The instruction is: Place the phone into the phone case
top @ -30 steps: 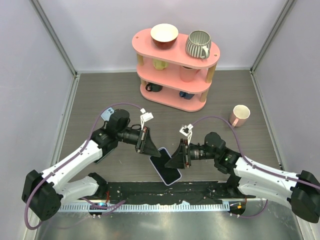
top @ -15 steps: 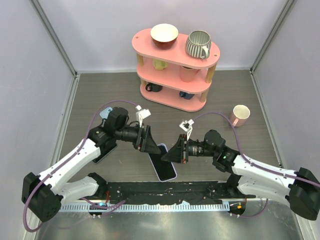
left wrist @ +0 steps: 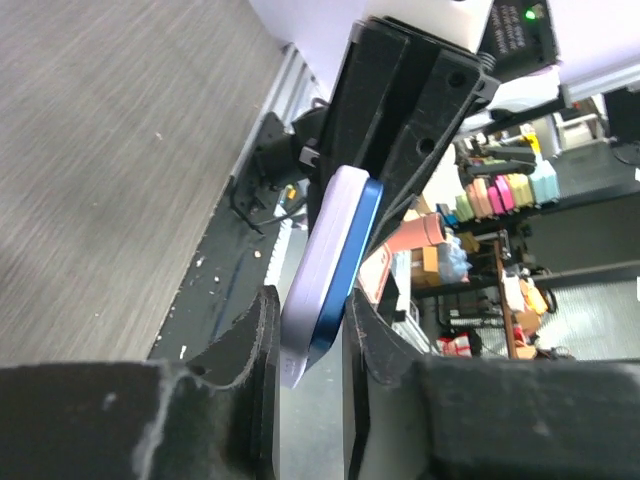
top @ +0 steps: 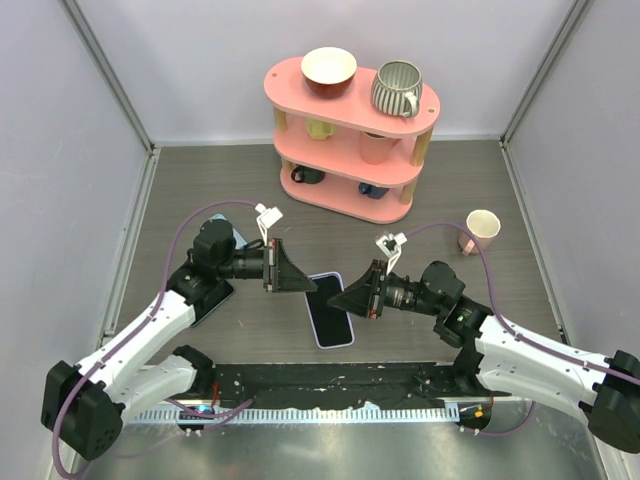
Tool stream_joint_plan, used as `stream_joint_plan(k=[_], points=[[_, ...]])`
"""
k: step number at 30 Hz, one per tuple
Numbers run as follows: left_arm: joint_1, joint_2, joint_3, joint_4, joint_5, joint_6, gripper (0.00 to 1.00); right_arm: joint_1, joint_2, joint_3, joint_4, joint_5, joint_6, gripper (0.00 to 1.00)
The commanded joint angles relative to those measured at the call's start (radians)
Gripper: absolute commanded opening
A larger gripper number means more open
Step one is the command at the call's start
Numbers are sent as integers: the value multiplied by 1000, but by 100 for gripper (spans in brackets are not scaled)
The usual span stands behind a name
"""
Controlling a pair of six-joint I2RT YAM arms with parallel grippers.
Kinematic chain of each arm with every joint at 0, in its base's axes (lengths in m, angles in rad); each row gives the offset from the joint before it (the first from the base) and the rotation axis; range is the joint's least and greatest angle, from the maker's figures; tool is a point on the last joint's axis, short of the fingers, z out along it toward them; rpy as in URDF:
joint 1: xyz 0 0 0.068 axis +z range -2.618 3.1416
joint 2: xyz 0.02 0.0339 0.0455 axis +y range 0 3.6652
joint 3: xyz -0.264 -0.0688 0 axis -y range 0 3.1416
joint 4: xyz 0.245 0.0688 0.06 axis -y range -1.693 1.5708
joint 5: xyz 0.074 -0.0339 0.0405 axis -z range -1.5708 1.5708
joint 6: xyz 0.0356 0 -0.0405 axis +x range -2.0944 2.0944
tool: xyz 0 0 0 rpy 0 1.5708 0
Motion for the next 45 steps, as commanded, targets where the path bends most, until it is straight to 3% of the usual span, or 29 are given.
stream_joint_plan(k=[1,2,9,12,14,15,16,21,22,23,25,26,29,38,42,45], points=[[5,8,-27,169,42,-89,4,6,-10,43,155,13,29,10],[5,6,-29,164,41,-86,0,5,-12,44,153,16,33,13],[5,12,-15,97,71,-23,0,5,27,89,153,36,62,37],[5,24,-12,72,84,1,0,5,48,115,153,47,61,37],[5,31,-12,71,84,3,0,5,53,123,153,55,53,26],[5,34,-9,63,82,8,0,5,59,124,158,49,45,8],[5,34,-4,51,76,15,0,5,59,126,152,48,41,1],[5,34,43,-72,15,93,0,5,44,124,90,73,12,1],[5,35,48,-78,12,104,3,5,39,118,96,73,13,1],[5,37,51,-75,13,103,18,6,36,114,106,70,16,1],[5,43,51,-57,16,84,33,6,30,101,138,62,35,1],[5,46,50,-51,13,77,46,5,25,98,147,64,39,1],[5,43,33,1,39,34,64,5,5,92,167,102,59,1],[5,-11,-67,237,58,-133,74,6,-6,75,271,225,131,1],[0,4,-105,343,62,-215,72,5,2,63,325,262,153,1],[-9,20,-134,452,58,-281,63,5,19,71,325,262,157,4]])
